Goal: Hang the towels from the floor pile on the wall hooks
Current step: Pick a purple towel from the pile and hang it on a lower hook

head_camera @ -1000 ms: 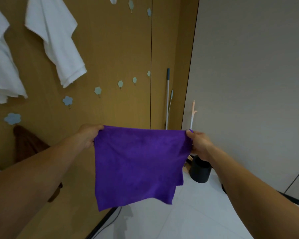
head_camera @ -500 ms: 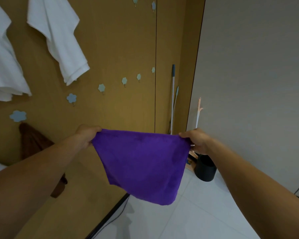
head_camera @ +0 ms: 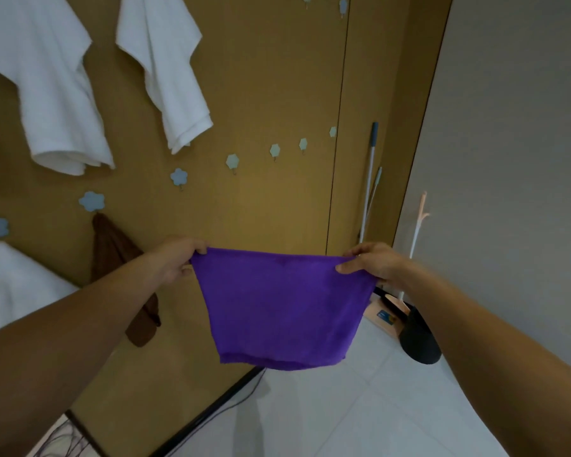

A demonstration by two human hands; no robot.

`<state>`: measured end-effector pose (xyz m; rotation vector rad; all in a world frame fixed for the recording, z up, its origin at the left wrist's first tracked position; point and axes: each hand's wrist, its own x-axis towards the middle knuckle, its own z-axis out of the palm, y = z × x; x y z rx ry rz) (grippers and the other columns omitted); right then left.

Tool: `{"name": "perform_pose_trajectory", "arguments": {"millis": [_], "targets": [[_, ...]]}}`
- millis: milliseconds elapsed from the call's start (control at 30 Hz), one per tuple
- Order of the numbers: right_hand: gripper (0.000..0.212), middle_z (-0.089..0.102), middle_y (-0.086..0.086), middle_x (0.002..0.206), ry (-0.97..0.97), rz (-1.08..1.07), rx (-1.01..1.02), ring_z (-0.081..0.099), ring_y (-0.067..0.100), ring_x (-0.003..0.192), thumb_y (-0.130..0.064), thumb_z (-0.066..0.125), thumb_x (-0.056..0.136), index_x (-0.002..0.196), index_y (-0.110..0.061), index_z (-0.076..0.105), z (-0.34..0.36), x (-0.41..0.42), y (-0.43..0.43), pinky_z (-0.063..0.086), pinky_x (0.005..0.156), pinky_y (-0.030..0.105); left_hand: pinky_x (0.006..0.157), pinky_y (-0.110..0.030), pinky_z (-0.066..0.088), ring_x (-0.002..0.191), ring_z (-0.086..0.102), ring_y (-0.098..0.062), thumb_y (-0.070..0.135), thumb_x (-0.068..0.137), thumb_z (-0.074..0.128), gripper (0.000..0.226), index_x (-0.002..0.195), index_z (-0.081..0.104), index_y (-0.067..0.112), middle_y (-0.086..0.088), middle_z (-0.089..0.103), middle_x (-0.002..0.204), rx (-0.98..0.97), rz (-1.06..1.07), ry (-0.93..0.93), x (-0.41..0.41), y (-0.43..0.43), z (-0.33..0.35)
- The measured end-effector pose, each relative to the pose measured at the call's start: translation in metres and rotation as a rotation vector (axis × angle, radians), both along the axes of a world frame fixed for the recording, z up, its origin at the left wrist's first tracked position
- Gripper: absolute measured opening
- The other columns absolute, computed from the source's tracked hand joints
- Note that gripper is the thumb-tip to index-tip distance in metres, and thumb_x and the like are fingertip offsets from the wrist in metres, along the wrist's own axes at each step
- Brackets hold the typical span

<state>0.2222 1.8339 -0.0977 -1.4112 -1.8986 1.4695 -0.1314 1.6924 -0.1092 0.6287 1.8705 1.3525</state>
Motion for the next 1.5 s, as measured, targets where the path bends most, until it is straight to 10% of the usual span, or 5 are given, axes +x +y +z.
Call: {"name": "perform_pose_trajectory", "arguments": {"millis": [333,633,900,1367,1500], "targets": [[0.03,0.065,0.007,0.077,-0.059,-0.017,0.379,0.064,0.025,0.074,-0.028,0.082,0.072,0.069,-0.011,0.057,0.012,-0.06,0.009,0.052,0.068,0.038,0.047,-0.018,0.047,0.06,0.061,-0.017,-0.006,0.066,0.071,0.013,0.064,0.067,0.006,0.001,0.065,0.057,0.073,0.127,0.321,-0.011,-0.043,0.005],[0.015,0.071,-0.005,0.076,0.439,-0.145,0.21,0.066,0.004,0.064,-0.017,0.083,0.072,0.081,-0.013,0.071,0.018,-0.111,0.019,0.048,0.05,0.011,0.069,-0.028,0.052,0.082,0.065,-0.017,0.014,0.077,0.073,0.019,0.095,0.07,0.01,-0.004,0.069,0.091,0.346,0.393,0.083,-0.073,-0.035,0.014],[0.031,0.069,0.004,0.095,0.25,-0.094,0.343,0.068,0.02,0.083,-0.014,0.081,0.075,0.104,-0.013,0.068,0.024,-0.163,0.034,0.059,0.077,0.035,0.052,0.002,0.04,0.079,0.056,0.002,0.004,0.08,0.068,0.047,0.126,0.061,0.011,0.005,0.061,0.103,0.3,0.332,0.321,-0.111,-0.035,0.014],[0.005,0.05,0.008,0.13,-0.088,-0.156,0.89,0.041,0.024,0.125,-0.023,0.066,0.082,0.081,-0.019,0.065,0.032,-0.243,0.047,0.038,0.103,0.035,0.063,-0.013,0.038,0.066,0.052,-0.002,0.015,0.083,0.067,0.021,0.104,0.069,0.012,0.002,0.067,0.085,0.168,0.383,0.986,-0.157,-0.045,0.027],[0.008,0.063,0.005,0.104,-0.017,-0.12,0.831,0.057,0.013,0.08,-0.016,0.061,0.085,0.084,-0.017,0.053,0.036,-0.26,0.045,0.048,0.061,0.027,0.073,-0.022,0.04,0.085,0.058,-0.014,0.011,0.081,0.068,0.018,0.099,0.068,0.008,-0.01,0.066,0.11,0.161,0.369,1.044,-0.163,-0.046,0.032]]}}
